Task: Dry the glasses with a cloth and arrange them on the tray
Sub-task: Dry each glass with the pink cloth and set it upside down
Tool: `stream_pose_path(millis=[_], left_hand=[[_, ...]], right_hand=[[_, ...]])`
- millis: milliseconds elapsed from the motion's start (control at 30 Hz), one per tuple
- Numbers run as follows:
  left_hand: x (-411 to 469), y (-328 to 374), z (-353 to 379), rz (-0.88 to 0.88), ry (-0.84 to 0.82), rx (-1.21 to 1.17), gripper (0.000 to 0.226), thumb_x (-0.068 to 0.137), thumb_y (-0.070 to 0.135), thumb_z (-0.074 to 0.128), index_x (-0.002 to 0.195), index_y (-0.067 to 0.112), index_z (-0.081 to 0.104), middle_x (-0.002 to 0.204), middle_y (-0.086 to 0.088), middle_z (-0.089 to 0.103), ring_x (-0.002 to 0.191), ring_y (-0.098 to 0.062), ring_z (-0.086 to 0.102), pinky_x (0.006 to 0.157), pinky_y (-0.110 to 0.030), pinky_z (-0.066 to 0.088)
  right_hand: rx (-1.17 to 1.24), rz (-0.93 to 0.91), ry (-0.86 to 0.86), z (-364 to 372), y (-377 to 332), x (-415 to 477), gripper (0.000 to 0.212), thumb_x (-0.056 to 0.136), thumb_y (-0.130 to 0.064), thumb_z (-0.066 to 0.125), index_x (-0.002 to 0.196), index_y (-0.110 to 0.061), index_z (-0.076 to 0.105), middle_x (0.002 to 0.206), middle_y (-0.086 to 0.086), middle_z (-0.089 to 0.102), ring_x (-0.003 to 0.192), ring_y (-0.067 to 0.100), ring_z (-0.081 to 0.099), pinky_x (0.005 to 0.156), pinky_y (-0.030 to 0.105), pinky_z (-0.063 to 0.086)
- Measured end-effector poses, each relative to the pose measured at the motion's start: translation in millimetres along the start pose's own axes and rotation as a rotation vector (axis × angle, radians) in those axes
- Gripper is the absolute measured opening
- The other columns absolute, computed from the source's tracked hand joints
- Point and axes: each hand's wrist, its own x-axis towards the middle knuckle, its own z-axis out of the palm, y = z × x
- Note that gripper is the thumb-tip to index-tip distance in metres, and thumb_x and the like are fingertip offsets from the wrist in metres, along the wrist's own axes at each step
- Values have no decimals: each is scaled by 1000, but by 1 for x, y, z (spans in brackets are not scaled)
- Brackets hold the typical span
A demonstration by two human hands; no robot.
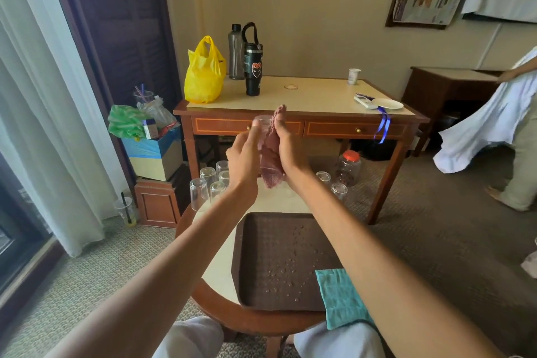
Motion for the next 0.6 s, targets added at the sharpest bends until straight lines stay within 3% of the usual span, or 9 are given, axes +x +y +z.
stream_pose_path(millis=[67, 167, 267, 333, 367, 467, 533, 600], left_hand=[[0, 0, 1, 26, 27, 31, 27, 95, 51, 67, 104, 28, 76, 109, -2, 76, 95, -11, 75, 72, -20, 57], [5, 1, -1, 21, 30, 4, 42, 87, 57, 71, 112, 24, 79, 116, -5, 74, 97, -12, 75, 85, -30, 61], [10, 3, -10, -84, 7, -60, 32, 92, 46, 70, 103, 17, 80, 92, 2, 77, 84, -10, 73, 77, -24, 54], [14, 0, -16, -160, -30, -93, 39, 85, 50, 74, 106, 18, 80, 96, -7, 71, 93, -23, 63, 82, -34, 45], [14, -2, -17, -177, -31, -100, 40, 87, 50, 73, 112, 19, 77, 97, -8, 69, 95, -25, 60, 82, -37, 44], [6, -6, -13, -183, 7, -86, 25, 100, 46, 61, 113, 25, 67, 103, -3, 72, 99, -22, 66, 87, -38, 53], [1, -6, -9, -193, 19, -81, 29, 104, 47, 53, 116, 23, 65, 110, -5, 71, 100, -21, 67, 84, -39, 55], [-3, -4, -6, -226, 8, -55, 37, 107, 46, 47, 124, 18, 64, 107, -5, 70, 92, -19, 66, 79, -39, 56]], right_hand=[[-30, 62, 25, 3, 7, 1, 72, 88, -80, 35, 92, -22, 76, 91, 4, 78, 90, 22, 74, 91, 45, 57], [-64, 52, 6, 7, 18, -5, 71, 90, -79, 31, 84, -22, 72, 83, 3, 75, 88, 22, 72, 91, 43, 55], [-128, -8, -67, 8, 28, -21, 62, 93, -72, 37, 127, -25, 58, 106, -1, 72, 94, 14, 71, 86, 30, 57], [-195, -74, -69, 3, 37, -29, 46, 103, -53, 43, 137, -22, 48, 112, -5, 68, 90, -1, 66, 72, 10, 51], [-221, -113, -64, 0, 42, -30, 41, 105, -44, 45, 137, -20, 48, 112, -5, 68, 88, -3, 65, 68, 8, 49], [-285, -201, -9, -1, 46, -30, 41, 103, -39, 53, 139, -21, 46, 118, -1, 68, 95, 9, 69, 74, 22, 57], [-289, -243, 38, 3, 43, -26, 47, 99, -43, 58, 140, -24, 44, 120, 2, 67, 98, 19, 70, 77, 35, 62], [-256, -240, 80, 4, 36, -17, 51, 96, -46, 59, 139, -21, 46, 118, 4, 66, 96, 21, 70, 74, 34, 61]])
